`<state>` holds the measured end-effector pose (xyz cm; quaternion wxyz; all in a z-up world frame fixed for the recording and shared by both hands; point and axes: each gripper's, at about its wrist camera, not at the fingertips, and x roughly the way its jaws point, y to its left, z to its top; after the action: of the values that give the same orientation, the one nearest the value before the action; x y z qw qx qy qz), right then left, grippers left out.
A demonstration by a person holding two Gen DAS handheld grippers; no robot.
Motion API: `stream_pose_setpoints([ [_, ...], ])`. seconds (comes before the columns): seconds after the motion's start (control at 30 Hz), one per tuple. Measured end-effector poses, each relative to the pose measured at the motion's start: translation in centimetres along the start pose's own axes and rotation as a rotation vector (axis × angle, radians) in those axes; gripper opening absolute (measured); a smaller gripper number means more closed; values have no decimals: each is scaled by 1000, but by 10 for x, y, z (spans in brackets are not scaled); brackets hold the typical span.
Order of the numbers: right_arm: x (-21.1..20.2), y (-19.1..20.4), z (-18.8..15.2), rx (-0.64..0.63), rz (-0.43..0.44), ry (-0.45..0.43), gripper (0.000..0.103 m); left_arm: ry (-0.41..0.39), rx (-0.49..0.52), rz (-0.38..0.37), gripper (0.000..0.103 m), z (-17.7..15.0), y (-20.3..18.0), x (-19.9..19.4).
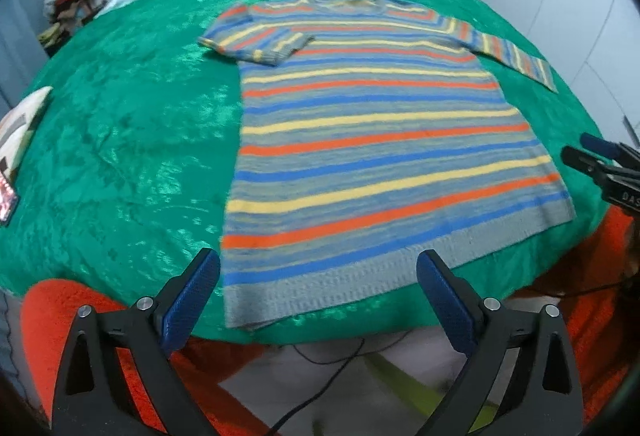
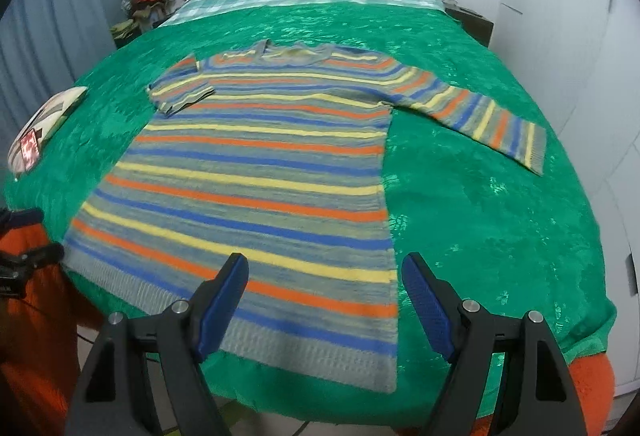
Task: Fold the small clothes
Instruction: 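Grasp the other sleeve cuff with the left tool and pull it outward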
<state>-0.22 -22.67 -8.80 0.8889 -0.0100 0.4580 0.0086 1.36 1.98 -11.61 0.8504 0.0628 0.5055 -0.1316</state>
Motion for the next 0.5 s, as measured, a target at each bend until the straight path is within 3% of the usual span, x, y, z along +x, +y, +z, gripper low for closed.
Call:
stream_pose_setpoints([
  [0.3,8,-1,-2,9,30,27,79,8,57,15,99,10,9,-4],
  [0.4,7,-1,-1,11,44,17,79,-44,84,52,99,36,33,-21],
  [0.5,6,0,-4,14,47,8,79,-99,-8,40,99,71,60,-35],
])
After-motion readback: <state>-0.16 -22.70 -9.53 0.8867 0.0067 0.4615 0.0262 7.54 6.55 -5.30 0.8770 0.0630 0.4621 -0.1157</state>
